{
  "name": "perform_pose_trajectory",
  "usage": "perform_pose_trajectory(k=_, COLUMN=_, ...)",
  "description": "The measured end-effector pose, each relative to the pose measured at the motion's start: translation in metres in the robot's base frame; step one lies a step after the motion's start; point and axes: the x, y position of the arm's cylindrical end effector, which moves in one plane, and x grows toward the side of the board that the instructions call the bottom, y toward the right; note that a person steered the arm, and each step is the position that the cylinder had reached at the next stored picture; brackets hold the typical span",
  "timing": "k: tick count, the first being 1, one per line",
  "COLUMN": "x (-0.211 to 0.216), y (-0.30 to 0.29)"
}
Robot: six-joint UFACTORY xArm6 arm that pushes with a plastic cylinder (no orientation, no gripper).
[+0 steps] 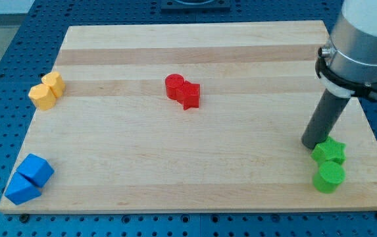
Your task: Move the arm to the left center of the board
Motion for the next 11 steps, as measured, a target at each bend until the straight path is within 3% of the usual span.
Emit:
perform_pose_trajectory(k=2, x=0.014, y=-0.001)
perform_pose_trajectory(k=4, x=-0.003, y=-0.052)
perform_pose_trajectory(k=6, x=-0.007, y=-0.06)
perform_pose_trajectory(k=9, x=-0.022, y=-0.238)
perform_pose_trajectory(k=11, x=-0.028, y=-0.325)
